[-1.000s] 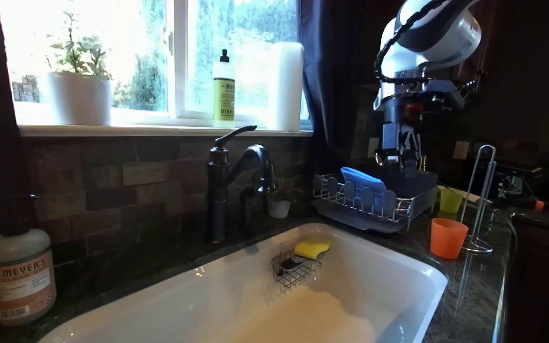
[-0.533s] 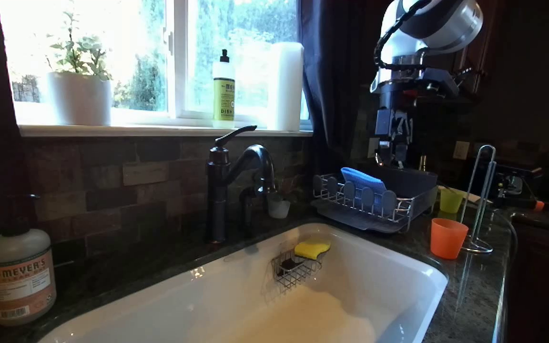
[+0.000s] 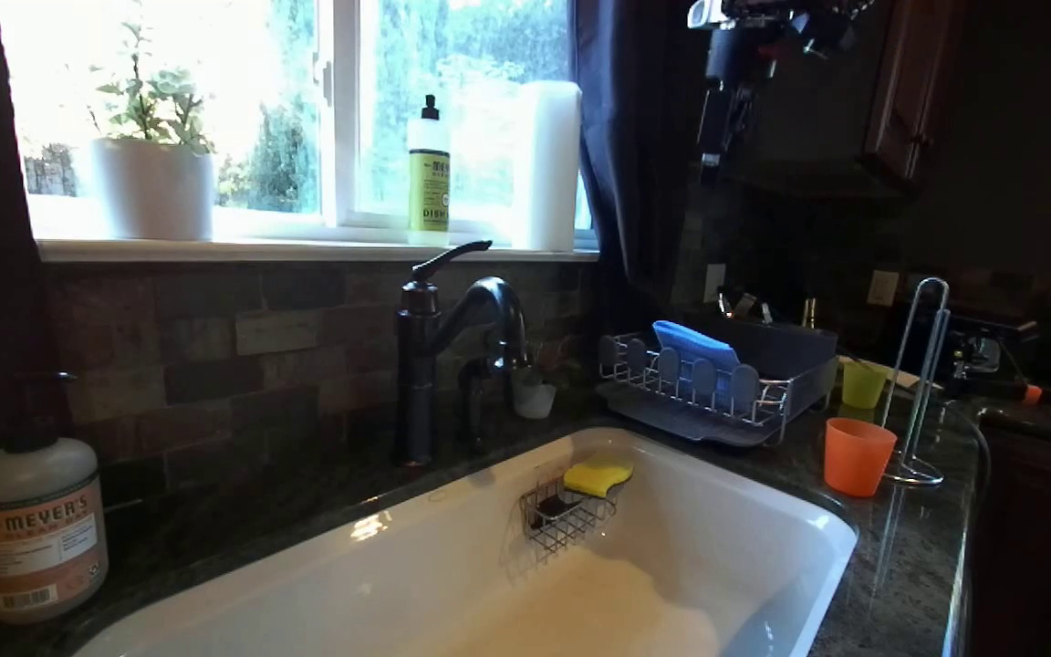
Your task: Put the paper towel on the paper towel holder
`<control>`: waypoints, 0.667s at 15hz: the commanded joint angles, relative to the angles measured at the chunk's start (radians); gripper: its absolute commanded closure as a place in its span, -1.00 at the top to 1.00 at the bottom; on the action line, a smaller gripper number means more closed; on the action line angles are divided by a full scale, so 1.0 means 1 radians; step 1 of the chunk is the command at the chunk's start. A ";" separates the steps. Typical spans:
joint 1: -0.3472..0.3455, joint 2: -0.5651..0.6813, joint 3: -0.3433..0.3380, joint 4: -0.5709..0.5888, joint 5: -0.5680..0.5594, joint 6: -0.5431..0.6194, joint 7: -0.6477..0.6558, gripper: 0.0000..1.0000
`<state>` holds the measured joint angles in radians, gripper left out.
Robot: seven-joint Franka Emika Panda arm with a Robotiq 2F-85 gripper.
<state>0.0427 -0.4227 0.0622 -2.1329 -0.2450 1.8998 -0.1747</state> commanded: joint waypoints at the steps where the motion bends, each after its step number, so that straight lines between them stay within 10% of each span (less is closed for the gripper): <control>1: 0.008 0.002 -0.003 0.041 -0.036 -0.006 -0.023 1.00; 10: 0.009 0.020 -0.012 0.076 -0.040 0.033 -0.040 1.00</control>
<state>0.0431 -0.4114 0.0621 -2.0789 -0.2844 1.8973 -0.2061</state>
